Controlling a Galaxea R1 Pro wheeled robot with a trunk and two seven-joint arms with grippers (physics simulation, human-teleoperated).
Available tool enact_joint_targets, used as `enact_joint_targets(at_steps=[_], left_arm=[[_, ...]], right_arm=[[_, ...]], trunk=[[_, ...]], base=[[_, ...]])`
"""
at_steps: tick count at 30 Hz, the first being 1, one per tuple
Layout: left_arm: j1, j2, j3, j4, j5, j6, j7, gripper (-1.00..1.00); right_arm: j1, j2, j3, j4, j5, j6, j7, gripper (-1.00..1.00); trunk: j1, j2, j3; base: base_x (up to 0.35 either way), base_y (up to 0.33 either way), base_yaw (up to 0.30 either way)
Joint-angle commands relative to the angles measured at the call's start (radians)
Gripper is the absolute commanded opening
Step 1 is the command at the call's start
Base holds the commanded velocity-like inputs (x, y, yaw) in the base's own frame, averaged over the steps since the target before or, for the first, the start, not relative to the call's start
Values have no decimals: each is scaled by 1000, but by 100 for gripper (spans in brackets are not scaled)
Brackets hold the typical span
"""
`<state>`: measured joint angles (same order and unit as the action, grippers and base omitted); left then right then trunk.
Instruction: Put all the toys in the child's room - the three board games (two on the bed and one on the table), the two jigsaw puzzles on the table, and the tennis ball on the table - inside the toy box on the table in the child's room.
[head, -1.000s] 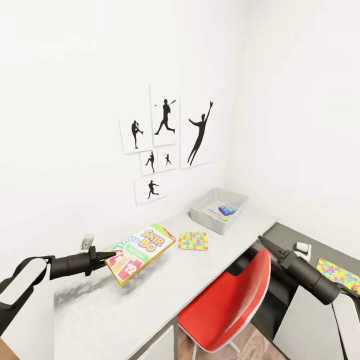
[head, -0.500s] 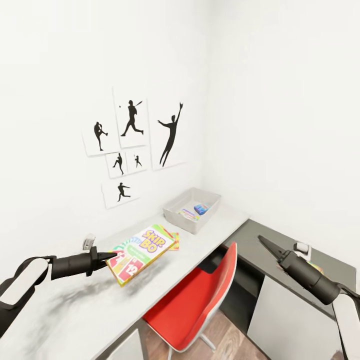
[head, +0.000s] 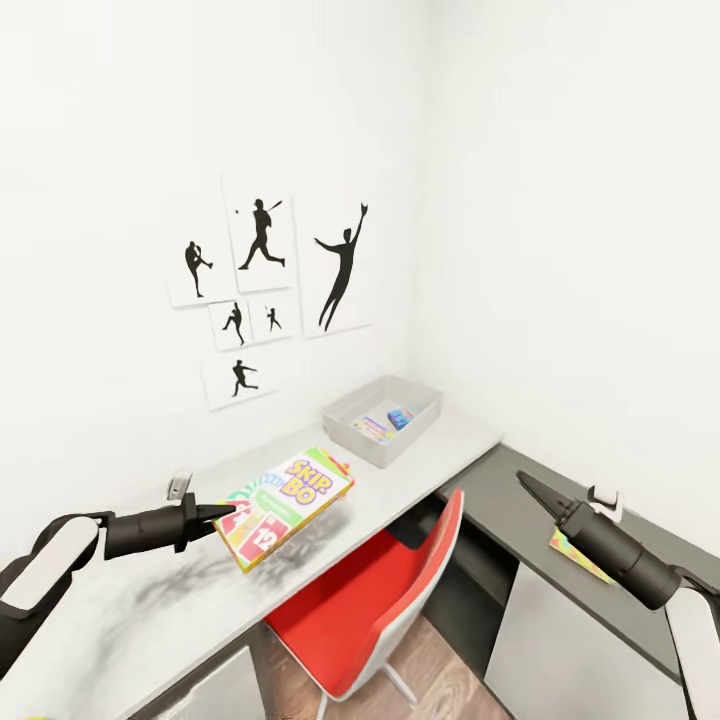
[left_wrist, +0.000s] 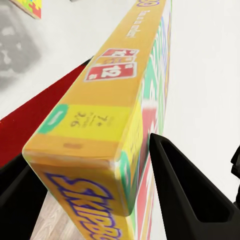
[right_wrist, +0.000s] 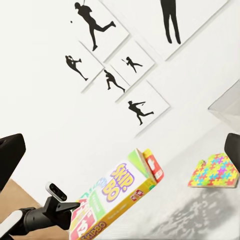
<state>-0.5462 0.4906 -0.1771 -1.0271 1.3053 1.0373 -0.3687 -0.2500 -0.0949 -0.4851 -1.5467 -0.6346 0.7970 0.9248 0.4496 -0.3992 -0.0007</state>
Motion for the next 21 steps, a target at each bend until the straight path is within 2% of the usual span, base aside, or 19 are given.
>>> enact_joint_targets(at_steps=[1, 12, 21], left_arm=[[-1, 0, -2, 1, -8, 0, -10, -100], [-1, -1, -2, 1, -9, 0, -9, -100], [-1, -1, -1, 1, -9, -2, -8, -100]], right_arm=[[0, 0, -1, 0, -3, 5, 2, 100], [-1, 0, -1, 2, -5, 4, 2, 100], [0, 0, 1, 2, -5, -23, 2, 100]], trunk=[[0, -1, -1], [0, -1, -7], [0, -1, -8]], base=[[0, -308, 241], [0, -308, 224], [48, -303, 31]])
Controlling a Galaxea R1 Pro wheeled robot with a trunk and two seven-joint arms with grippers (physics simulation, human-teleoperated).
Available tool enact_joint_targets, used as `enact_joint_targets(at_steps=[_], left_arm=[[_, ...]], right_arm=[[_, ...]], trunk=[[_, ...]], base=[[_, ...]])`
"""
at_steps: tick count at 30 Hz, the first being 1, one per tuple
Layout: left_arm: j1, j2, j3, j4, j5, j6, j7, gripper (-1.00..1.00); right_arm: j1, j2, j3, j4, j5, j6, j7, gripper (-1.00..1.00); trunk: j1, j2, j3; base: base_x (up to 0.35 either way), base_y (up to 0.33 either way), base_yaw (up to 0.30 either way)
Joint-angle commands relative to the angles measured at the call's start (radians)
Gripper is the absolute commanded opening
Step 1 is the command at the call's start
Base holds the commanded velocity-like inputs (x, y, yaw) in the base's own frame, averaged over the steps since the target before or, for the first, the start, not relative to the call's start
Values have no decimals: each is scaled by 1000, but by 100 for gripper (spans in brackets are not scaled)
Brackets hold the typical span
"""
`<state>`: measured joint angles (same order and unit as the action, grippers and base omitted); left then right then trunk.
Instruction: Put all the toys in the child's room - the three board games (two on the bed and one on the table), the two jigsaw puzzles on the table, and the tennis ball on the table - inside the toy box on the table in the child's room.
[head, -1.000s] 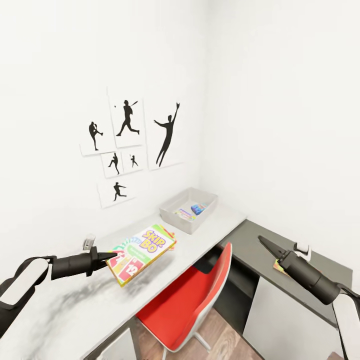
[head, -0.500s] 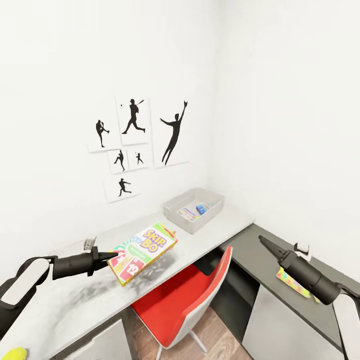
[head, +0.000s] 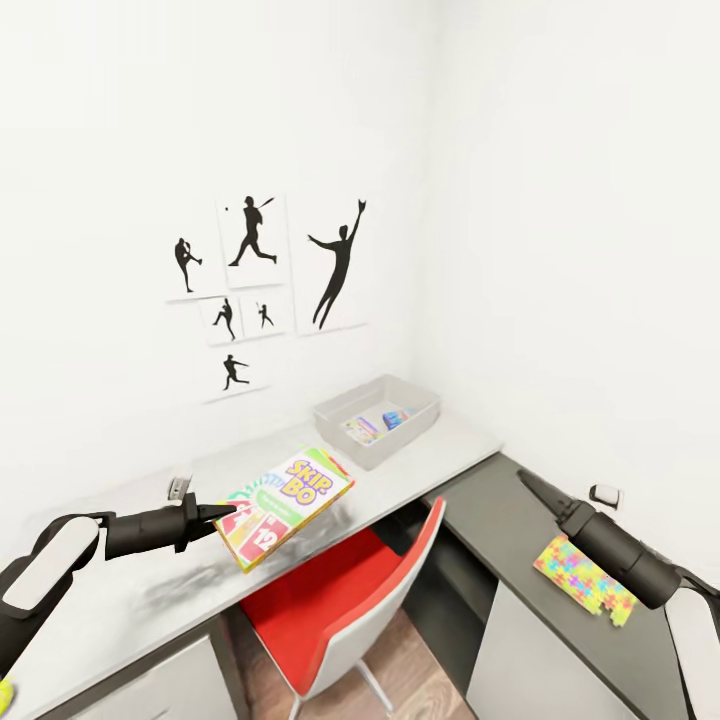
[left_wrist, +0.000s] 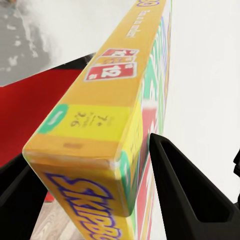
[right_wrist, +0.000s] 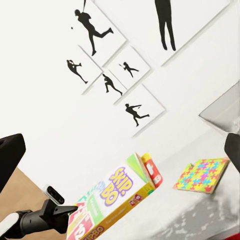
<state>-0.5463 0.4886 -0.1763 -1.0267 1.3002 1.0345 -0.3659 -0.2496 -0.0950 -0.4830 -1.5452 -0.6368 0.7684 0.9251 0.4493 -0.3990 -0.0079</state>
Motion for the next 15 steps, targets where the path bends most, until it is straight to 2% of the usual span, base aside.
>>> enact_joint_targets(at_steps=[1, 10, 15], left_arm=[[-1, 1, -2, 1, -4, 0, -11, -100], [0, 1, -3, 1, -4, 0, -10, -100], [0, 1, -3, 1, -4, -1, -9, -100]], right_arm=[[0, 0, -1, 1, -3, 5, 1, 100], [-1, 0, 0, 1, -3, 3, 1, 100], [-1, 0, 2, 16, -3, -1, 1, 100]], trunk=[[1, -1, -1], [1, -1, -1], [1, -1, -1]], base=[[149, -297, 3], [211, -268, 1], [274, -155, 0]])
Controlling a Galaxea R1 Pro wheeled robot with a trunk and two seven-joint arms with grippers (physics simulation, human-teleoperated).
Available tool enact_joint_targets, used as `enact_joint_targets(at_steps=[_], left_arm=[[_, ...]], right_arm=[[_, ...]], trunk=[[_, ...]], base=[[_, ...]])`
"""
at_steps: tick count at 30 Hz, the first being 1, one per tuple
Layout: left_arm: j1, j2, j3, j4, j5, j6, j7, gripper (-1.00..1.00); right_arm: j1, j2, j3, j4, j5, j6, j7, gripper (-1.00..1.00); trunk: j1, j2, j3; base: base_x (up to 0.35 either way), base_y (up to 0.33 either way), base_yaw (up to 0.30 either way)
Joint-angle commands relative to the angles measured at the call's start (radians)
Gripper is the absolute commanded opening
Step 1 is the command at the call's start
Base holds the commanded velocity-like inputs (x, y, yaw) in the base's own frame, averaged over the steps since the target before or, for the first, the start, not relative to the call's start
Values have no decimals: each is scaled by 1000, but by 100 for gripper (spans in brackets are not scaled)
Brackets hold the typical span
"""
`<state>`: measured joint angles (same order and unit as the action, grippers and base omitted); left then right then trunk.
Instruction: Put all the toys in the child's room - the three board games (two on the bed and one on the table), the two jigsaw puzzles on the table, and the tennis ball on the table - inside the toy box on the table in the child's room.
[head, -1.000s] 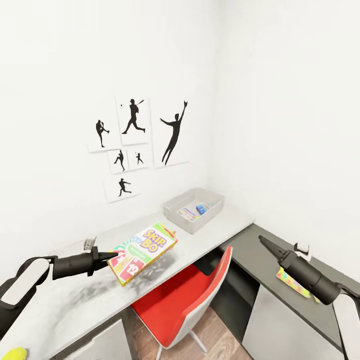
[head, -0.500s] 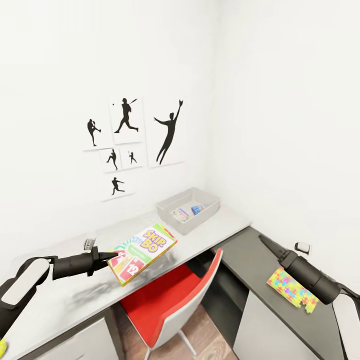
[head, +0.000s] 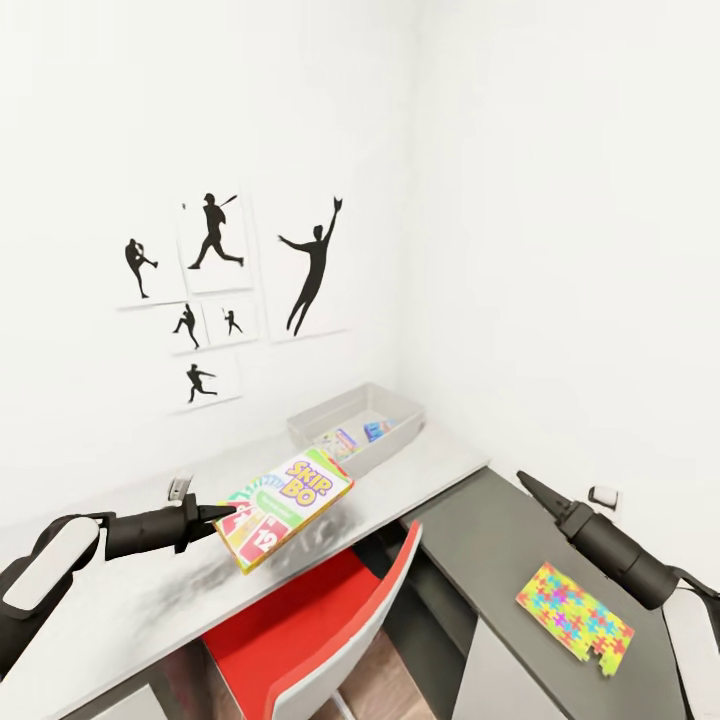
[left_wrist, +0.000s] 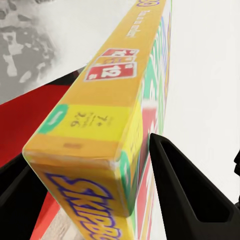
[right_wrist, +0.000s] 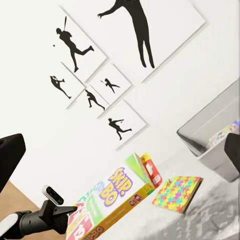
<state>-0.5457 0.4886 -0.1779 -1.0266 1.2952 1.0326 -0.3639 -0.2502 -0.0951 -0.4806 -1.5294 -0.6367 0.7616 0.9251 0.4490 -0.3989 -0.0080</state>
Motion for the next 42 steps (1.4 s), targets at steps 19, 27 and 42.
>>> enact_joint_targets(at_steps=[19, 27, 42], left_arm=[[0, 1, -2, 0, 1, 1, -9, -100], [0, 1, -5, 0, 1, 1, -8, -100], [0, 1, -6, 0, 1, 1, -9, -100]], right_arm=[[-1, 0, -3, 11, -2, -4, 1, 100], [-1, -1, -6, 12, -3, -4, 2, 100], [-1, -1, -7, 12, -4, -4, 1, 100]], trunk=[[1, -1, -1], [1, -1, -1], [1, -1, -3]], base=[[149, -22, 79], [109, -19, 80], [145, -46, 2]])
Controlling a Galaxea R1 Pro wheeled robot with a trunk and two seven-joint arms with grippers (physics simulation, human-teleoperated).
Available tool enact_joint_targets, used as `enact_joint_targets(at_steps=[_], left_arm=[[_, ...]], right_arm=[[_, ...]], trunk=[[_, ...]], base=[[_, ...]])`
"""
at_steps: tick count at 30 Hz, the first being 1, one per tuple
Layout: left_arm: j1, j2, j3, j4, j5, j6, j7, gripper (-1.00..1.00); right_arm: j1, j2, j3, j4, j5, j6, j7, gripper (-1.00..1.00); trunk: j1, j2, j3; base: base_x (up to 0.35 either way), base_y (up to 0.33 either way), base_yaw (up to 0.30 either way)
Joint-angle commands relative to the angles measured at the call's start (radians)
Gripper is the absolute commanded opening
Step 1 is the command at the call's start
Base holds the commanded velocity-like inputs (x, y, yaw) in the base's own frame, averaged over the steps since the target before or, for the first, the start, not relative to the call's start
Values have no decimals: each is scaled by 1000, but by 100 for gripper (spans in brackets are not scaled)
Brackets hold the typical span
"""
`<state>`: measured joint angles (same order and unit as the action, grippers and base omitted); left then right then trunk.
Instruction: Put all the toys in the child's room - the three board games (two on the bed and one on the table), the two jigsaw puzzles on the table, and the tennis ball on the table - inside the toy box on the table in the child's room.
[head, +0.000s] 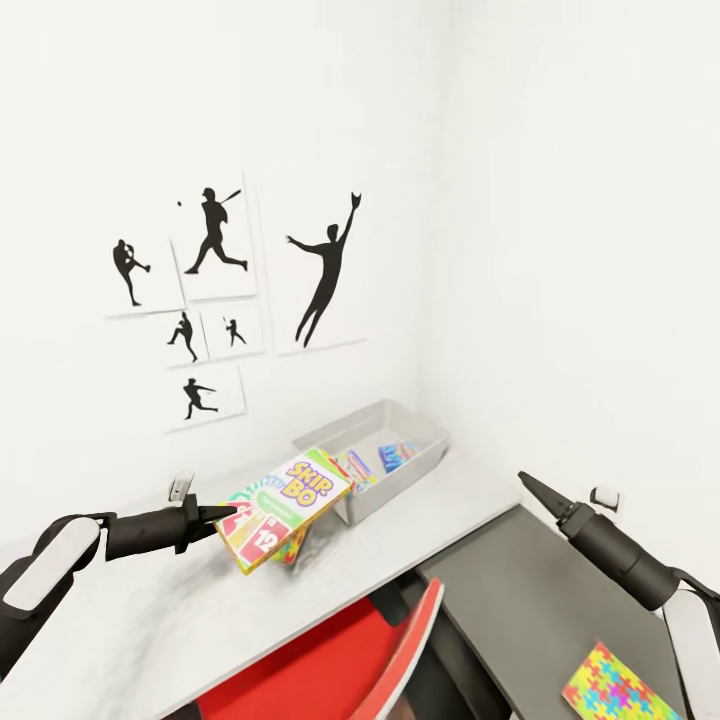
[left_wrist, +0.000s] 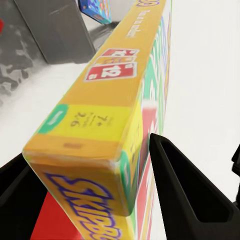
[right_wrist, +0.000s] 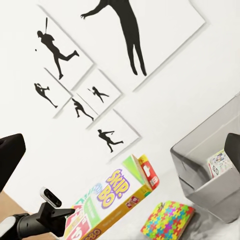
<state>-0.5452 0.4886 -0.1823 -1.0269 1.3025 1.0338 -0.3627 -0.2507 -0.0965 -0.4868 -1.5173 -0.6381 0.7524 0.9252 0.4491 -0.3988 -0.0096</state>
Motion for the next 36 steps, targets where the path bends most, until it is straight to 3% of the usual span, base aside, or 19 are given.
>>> enact_joint_targets(at_steps=[1, 23, 36], left_arm=[[-1, 1, -1, 1, -7, 0, -10, -100], [-1, 1, -3, 1, -7, 0, -13, -100], [-1, 1, -3, 1, -6, 0, -13, -100]], right_arm=[[-1, 0, -1, 0, -3, 6, 1, 100], [-1, 0, -1, 0, -2, 5, 1, 100], [-1, 0, -1, 0, -2, 5, 1, 100]], trunk=[[1, -1, -1], [1, -1, -7], [1, -1, -10]], base=[[244, -3, 0], [116, 0, 2], [96, 7, 101]])
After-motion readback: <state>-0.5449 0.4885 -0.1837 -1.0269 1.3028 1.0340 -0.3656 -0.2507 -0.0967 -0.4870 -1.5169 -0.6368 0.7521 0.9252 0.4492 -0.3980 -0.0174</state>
